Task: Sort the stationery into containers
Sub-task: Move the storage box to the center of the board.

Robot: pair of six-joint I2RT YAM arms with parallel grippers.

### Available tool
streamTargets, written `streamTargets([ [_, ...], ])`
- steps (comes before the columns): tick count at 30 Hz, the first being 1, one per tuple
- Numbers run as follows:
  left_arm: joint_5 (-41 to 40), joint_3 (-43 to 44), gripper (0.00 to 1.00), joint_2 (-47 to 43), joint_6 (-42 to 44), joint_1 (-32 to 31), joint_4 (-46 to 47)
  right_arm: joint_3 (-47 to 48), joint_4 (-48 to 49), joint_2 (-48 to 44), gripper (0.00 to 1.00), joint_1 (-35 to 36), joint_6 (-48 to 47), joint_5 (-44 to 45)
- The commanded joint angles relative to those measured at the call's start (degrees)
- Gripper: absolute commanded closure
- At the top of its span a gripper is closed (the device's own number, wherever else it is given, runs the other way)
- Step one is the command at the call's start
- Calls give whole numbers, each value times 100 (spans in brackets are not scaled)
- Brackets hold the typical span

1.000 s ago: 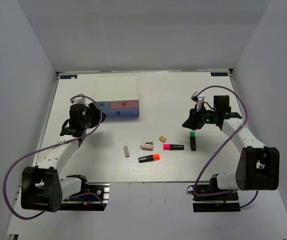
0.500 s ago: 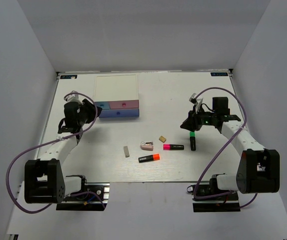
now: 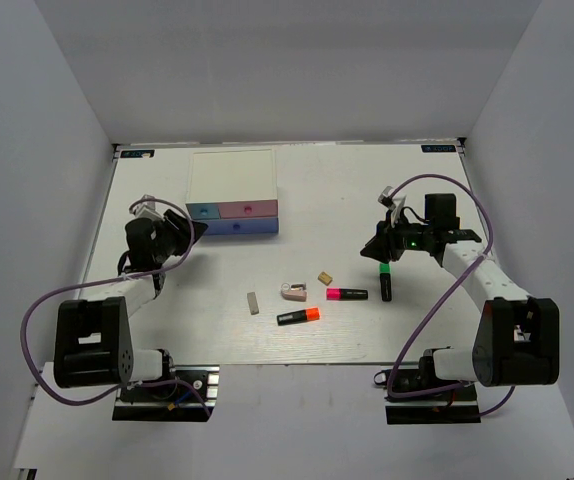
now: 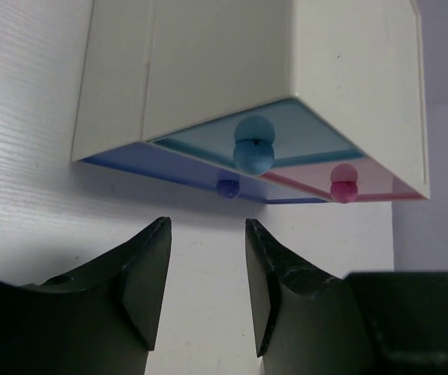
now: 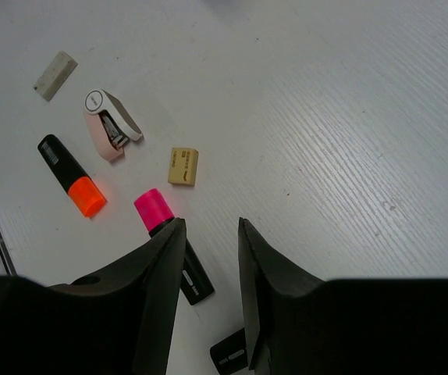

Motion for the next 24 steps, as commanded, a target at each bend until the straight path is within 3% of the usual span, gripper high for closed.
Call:
streamTargets([
  [1,394,-64,47,37,-273,82,905,197,109,61,61,10,-115,-45],
  [24,754,288,44,793,-546,240,1706,259,-128,149,61,27,-326,132],
])
